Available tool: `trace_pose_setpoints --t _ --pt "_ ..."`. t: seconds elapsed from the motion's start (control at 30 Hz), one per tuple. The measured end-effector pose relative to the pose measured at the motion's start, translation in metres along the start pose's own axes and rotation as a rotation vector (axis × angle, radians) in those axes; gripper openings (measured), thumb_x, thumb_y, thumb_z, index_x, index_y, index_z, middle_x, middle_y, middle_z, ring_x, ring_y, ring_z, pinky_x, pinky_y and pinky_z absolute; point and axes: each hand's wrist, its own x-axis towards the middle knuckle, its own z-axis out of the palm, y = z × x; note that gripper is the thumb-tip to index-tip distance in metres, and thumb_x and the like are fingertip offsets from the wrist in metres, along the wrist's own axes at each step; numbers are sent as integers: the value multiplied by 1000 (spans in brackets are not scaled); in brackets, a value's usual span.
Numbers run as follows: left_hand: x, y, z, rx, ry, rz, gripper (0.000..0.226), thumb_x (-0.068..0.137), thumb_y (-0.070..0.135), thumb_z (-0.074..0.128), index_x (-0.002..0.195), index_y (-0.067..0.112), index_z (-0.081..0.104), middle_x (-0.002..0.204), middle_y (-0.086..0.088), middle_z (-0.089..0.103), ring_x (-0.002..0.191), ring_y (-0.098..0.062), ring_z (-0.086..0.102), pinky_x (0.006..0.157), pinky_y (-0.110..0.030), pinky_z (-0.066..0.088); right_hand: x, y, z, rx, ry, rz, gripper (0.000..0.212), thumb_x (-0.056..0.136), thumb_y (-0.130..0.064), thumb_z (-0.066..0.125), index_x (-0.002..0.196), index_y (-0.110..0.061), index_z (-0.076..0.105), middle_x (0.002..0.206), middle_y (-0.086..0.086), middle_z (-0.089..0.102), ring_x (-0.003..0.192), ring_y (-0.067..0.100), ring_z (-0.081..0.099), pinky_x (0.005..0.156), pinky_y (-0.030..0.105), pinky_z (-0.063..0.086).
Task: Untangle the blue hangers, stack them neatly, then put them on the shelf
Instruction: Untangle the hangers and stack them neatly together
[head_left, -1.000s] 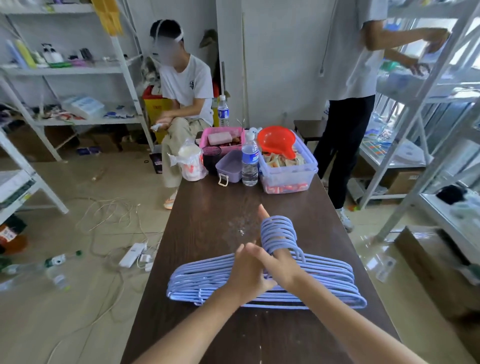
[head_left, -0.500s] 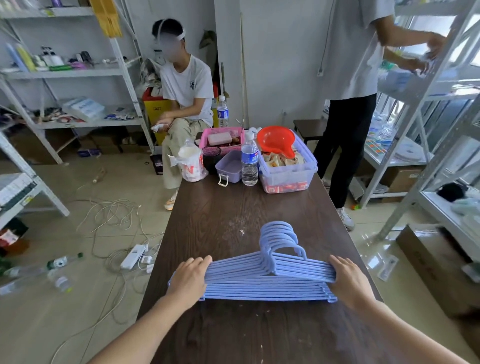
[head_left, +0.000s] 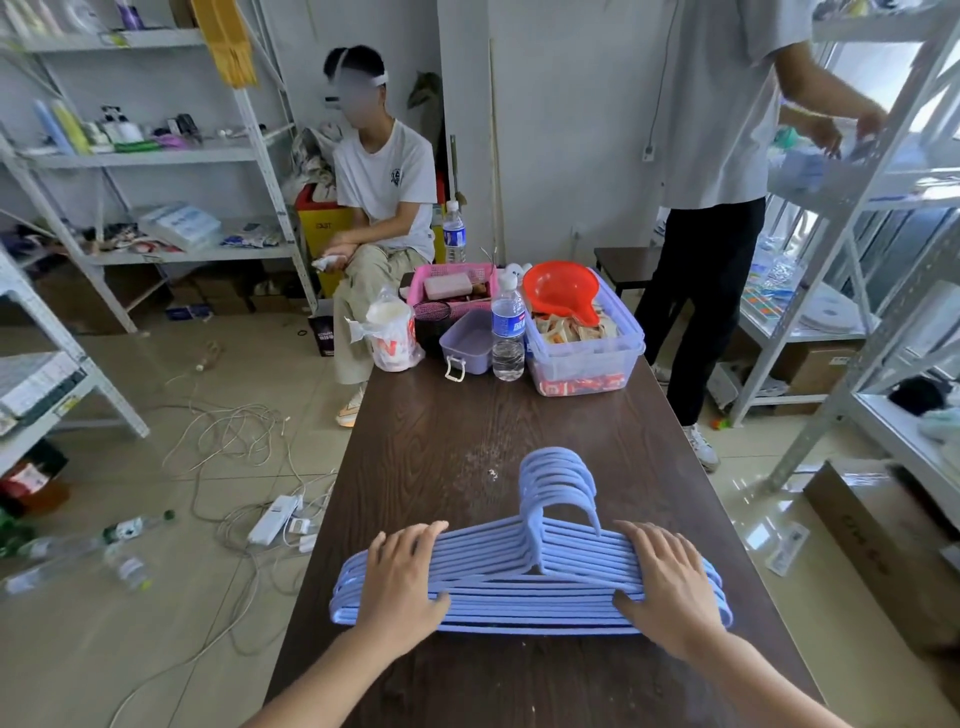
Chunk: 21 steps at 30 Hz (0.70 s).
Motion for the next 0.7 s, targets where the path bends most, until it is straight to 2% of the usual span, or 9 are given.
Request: trace_pose_setpoints --t 0.1,0.17,0.27,0.33,0.4,0.47,0.53,0.6,0.7 --pt "-3 11 4 -52 28 47 75 76 35 60 141 26 23 142 6 38 133 -13 32 117 -37 11 -1 -30 3 -47 117 -148 72 55 -41 63 122 -15 52 122 4 61 116 26 56 100 48 42" --pt "-2 14 3 -45 21 73 78 76 35 59 143 26 19 143 8 35 134 -12 30 117 -36 10 4 -46 2 -68 59 -186 76 64 -48 54 132 -17 41 136 3 49 130 22 41 110 45 29" --pt "2 3 -2 -67 -4 114 76 77 34 58 142 27 19 142 10 33 134 -10 29 116 -31 10 12 -37 4 -53 -50 -208 82 78 -64 40 144 -27 8 152 -9 16 142 11 9 117 37 3" --pt "3 -10 -5 -78 -28 124 71 78 38 58 139 30 22 141 11 34 132 -10 30 115 -29 12 10 -20 -2 -10 -94 -246 88 72 -80 24 142 -35 -3 150 -17 3 141 4 -2 117 33 -4" --pt "3 -18 -9 -103 -83 99 76 74 58 56 138 33 23 141 15 30 133 -7 27 116 -33 10 5 3 -7 82 -147 -195 92 61 -87 11 136 -38 -10 145 -20 -5 136 0 -7 116 33 -5" --pt "5 -21 -13 -164 -151 80 97 59 82 44 140 34 20 142 18 24 135 -5 21 116 -38 5 4 25 -7 214 -99 1 78 76 -71 13 141 -31 -3 146 -14 -5 140 6 -1 117 37 -1" --pt "6 -20 -13 -189 -187 65 97 59 87 30 142 37 16 145 18 21 137 -4 16 117 -38 2 4 46 -4 367 128 323 54 96 -41 20 144 -16 21 154 7 15 141 24 19 115 45 12" --pt "7 -17 -11 -222 -156 42 65 83 68 23 141 38 18 148 16 24 138 -5 17 116 -36 1 3 61 0 337 270 609 44 99 -27 22 134 -5 36 144 24 36 130 39 36 109 51 25" --pt "8 -14 -6 -200 -38 1 44 95 44 14 132 34 36 137 14 41 132 -6 31 113 -33 11 11 43 10 927 196 904 45 99 -31 26 128 -5 48 136 23 48 123 38 43 105 44 30"
